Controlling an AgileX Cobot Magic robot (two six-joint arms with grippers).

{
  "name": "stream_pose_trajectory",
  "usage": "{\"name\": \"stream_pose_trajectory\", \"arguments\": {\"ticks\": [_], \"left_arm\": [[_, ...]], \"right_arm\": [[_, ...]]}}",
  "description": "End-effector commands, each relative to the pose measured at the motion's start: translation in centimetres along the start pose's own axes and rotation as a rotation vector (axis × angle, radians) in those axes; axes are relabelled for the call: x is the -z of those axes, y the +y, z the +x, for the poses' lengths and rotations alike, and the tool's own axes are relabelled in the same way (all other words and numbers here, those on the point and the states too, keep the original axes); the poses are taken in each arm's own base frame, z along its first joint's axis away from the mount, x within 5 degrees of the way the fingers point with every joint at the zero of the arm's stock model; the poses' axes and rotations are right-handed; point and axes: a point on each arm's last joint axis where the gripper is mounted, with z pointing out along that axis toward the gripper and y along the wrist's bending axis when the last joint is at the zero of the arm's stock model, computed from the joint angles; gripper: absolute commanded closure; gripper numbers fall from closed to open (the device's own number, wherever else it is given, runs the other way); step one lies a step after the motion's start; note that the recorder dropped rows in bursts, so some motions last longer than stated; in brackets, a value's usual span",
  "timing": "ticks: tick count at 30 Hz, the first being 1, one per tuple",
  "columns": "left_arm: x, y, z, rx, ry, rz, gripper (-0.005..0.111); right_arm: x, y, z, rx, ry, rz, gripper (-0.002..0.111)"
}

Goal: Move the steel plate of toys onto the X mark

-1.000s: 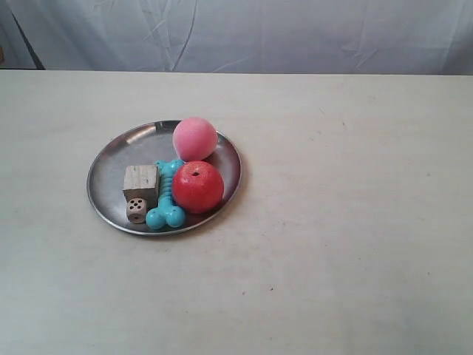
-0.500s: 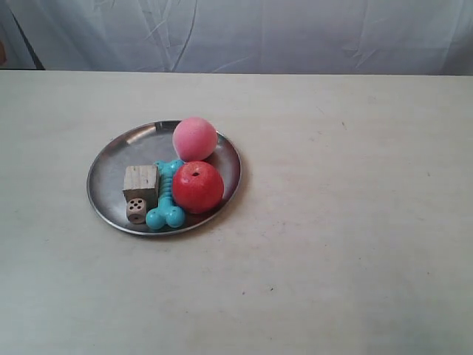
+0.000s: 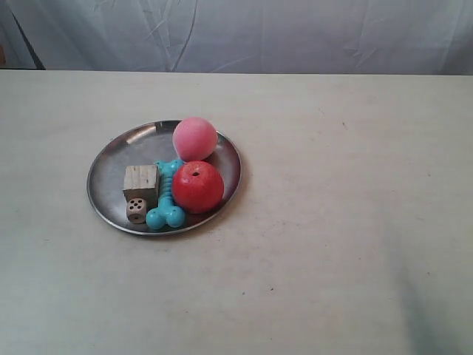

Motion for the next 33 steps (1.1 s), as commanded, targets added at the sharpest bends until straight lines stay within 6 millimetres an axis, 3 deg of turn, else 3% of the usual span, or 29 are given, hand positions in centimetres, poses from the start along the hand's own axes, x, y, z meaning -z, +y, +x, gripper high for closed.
{"name": "stream_pose_trajectory", "arguments": {"ticks": [1, 5, 14, 22, 26, 30, 33], "left_arm": [[0.1, -0.4, 0.2, 0.020, 0.008, 0.035, 0.106], [0.1, -0.6, 0.2, 0.035, 0.014, 0.057, 0.106], [0.2, 0.9, 1.1, -0.214, 0.115, -0.093, 0.106], [0.6, 2.5, -1.5, -0.291, -0.132, -0.314, 0.106], [0.6, 2.5, -1.5, -0.279, -0.136, -0.312, 0.106], [0.1, 3.0, 1.2, -0.242, -0.078, -0.317, 0.106], [0.6, 3.6, 4.7, -0.180, -0.053, -0.367, 0.106]], "right_arm": [[0.0, 0.0, 0.1, -0.024, -0.002, -0.001, 0.108], [0.0, 0.0, 0.1, -0.024, -0.002, -0.001, 0.108], [0.0, 0.1, 0.1, -0.044, 0.000, -0.006, 0.108], [0.0, 0.1, 0.1, -0.049, 0.001, -0.007, 0.108], [0.0, 0.1, 0.1, -0.049, 0.001, -0.007, 0.108], [0.0, 0.1, 0.1, -0.049, 0.001, -0.007, 0.108], [0.0, 0.1, 0.1, -0.049, 0.001, -0.007, 0.108]]}}
